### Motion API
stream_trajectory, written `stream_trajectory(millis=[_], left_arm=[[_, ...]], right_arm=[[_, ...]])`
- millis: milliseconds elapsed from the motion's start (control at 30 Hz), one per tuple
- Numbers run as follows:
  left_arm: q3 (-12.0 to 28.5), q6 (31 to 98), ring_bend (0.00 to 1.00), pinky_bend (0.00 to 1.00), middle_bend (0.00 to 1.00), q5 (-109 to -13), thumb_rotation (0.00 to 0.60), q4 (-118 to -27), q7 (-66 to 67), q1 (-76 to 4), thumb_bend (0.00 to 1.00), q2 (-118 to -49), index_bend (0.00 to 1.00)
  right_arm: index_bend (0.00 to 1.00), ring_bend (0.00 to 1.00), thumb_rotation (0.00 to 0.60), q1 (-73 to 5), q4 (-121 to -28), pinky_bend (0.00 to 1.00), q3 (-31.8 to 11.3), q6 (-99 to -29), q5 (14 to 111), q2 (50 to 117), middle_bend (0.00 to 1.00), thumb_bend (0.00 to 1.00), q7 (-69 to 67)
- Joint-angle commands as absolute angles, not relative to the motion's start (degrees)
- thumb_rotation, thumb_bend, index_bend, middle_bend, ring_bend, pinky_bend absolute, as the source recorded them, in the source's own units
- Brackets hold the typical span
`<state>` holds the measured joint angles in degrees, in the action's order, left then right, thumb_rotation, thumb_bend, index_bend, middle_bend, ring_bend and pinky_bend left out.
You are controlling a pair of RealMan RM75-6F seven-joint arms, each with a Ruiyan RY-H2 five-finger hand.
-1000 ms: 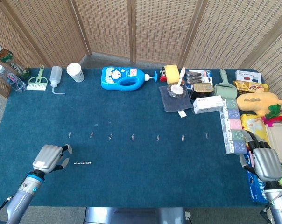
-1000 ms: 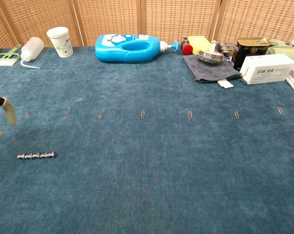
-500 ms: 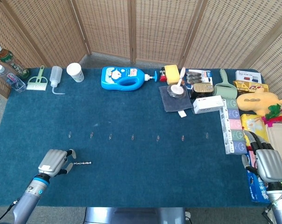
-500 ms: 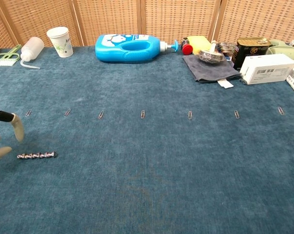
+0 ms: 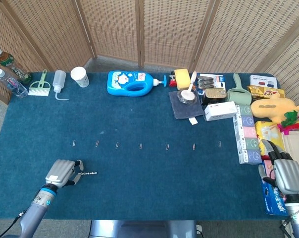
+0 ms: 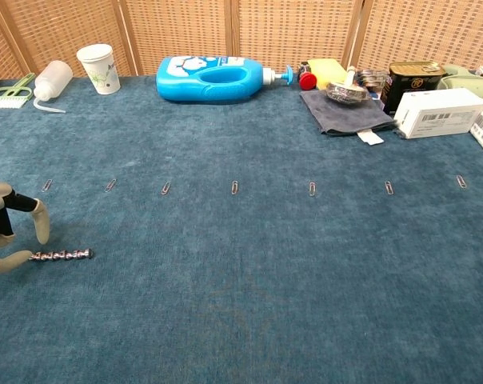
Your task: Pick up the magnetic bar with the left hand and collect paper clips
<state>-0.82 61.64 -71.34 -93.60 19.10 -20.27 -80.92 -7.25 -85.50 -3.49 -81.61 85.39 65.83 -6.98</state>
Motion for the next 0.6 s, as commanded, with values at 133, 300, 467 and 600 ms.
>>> stream_trajectory(millis=[133,300,467,600], left_arm=[[-0.95,61.42,1.0,1.0,1.0,-70.76,0.6,-93.56,19.67,-20.43,0.37,-81.09,0.44],[-0.81,61.19,1.0,1.0,1.0,-70.04,0.6,-93.41,20.08,-20.68,0.37,-81.43,0.44],[-0.62,60.62,1.0,1.0,1.0,-69.1,0.6,-93.19,20.38,-21.08,0.37,-81.94,0.44],[-0.57,60.48,1.0,1.0,1.0,-68.87,0.6,-93.13,20.51,-21.3,0.37,-82.25,0.44]], right_arm=[[0.01,0.15,0.6,-7.02,-85.24,0.25,-3.53,-81.89,85.38,65.86,0.15,0.5,-7.37],[0.0,0.15,0.6,-6.85,-85.07,0.25,-3.56,-82.1,85.41,65.81,0.15,0.5,-7.68],[0.0,0.15,0.6,-6.66,-84.81,0.25,-3.59,-82.18,85.29,65.82,0.15,0.5,-8.01],[0.0,0.15,0.6,-6.55,-84.74,0.25,-3.63,-82.25,85.22,65.8,0.15,0.5,-8.13]])
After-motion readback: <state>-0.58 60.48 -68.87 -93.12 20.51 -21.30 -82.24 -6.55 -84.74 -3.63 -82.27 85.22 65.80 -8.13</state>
